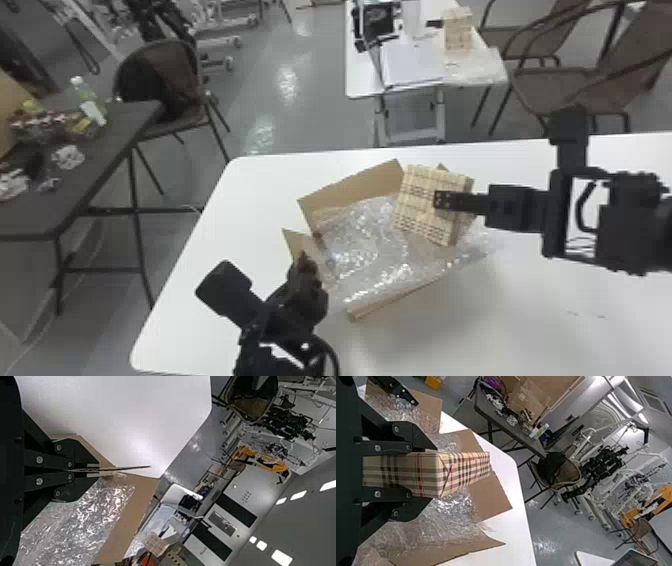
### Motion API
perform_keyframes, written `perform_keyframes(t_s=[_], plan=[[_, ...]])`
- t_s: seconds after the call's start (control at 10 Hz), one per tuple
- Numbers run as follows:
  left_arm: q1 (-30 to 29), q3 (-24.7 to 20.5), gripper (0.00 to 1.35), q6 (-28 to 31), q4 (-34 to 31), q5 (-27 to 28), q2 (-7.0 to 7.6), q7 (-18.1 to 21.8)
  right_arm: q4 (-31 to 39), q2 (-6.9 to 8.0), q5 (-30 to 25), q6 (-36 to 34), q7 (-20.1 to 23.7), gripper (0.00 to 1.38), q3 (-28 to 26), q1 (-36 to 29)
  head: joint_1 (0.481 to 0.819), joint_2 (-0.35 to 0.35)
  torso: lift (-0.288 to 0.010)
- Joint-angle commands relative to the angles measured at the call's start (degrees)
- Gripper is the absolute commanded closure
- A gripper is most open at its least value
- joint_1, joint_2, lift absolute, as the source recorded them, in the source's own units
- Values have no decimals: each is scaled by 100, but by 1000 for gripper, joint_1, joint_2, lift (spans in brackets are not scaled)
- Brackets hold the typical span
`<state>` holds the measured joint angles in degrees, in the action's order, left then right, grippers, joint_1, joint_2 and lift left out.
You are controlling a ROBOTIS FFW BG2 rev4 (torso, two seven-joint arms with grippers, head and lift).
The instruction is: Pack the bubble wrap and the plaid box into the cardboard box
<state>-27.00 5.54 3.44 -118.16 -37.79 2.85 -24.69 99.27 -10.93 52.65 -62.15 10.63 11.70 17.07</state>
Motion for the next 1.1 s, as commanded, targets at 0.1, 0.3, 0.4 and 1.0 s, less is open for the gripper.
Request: perform_keyframes(t_s=[0.1, 0.3, 0.4, 1.0], plan=[[11, 0, 1220, -1, 12, 9, -22, 17, -497, 153, -835, 327, 317, 1174, 245, 173, 695, 289, -98], [19, 0, 1220, 8, 12, 17, -22, 34, -1674, 276, -2144, 933, 1696, 685, 694, 683, 695, 290, -98], [19, 0, 1220, 17, 21, 9, -13, 34, -2474, 329, -2496, 1381, 2329, 395, 948, 973, 695, 293, -98], [28, -9, 1220, -27, 21, 9, -4, 52, -1375, 399, -3023, 2410, 3191, 119, 105, 578, 695, 287, -98]])
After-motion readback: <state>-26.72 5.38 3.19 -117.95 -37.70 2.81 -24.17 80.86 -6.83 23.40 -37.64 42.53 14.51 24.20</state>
